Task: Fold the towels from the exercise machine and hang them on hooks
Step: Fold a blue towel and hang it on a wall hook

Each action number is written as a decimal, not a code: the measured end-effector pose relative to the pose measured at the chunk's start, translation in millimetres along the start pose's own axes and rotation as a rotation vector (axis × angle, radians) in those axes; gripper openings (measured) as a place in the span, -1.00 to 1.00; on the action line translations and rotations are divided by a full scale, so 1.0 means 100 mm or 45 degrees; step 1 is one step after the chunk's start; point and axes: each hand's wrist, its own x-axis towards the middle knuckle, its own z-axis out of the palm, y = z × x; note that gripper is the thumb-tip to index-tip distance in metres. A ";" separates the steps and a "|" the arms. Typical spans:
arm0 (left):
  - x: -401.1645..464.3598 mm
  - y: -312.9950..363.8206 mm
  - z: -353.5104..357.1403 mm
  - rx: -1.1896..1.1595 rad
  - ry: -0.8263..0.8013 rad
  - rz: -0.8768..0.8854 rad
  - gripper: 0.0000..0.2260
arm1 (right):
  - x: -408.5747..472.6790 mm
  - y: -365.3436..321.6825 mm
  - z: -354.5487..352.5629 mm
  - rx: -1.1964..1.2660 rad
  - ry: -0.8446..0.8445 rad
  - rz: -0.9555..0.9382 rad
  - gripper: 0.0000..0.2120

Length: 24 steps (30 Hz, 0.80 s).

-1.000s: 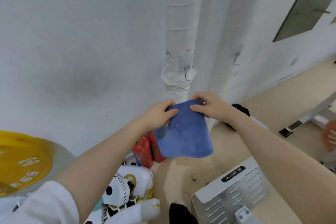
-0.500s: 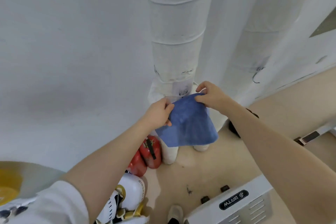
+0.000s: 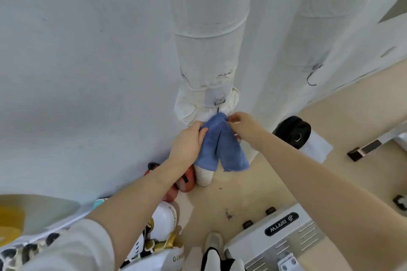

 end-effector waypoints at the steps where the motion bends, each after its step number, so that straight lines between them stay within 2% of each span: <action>1: 0.01 0.01 0.02 -0.022 -0.019 -0.037 -0.69 | -0.04 0.01 0.05 0.044 0.084 0.012 -0.87; 4: 0.04 0.11 0.10 -0.147 -0.067 -0.205 -0.93 | -0.25 -0.07 0.16 0.097 0.181 0.101 -0.75; 6: 0.04 0.14 0.16 -0.265 -0.045 -0.252 -0.94 | -0.39 -0.12 0.19 0.105 0.150 0.126 -0.69; 9: -0.16 0.12 0.11 -0.273 -0.005 -0.118 -0.98 | -0.70 -0.07 0.22 0.193 0.212 0.070 -0.69; 12: -0.56 -0.03 0.01 -0.226 -0.063 0.137 -0.61 | -1.08 0.17 0.30 0.240 0.278 -0.020 -0.68; 13: -0.70 -0.08 -0.02 -0.199 -0.090 0.178 -0.55 | -1.22 0.24 0.33 0.237 0.288 -0.030 -0.69; 18: -1.41 -0.11 -0.07 -0.244 -0.354 0.214 -0.68 | -1.98 0.60 0.59 0.210 0.541 -0.015 -0.84; 20: -1.71 -0.10 0.05 -0.233 -0.493 0.210 -0.76 | -2.39 0.82 0.76 0.262 0.554 0.043 -0.90; 24: -2.32 0.06 0.52 -0.158 -0.823 0.251 -0.84 | -3.35 1.40 1.00 0.274 0.564 0.231 -0.90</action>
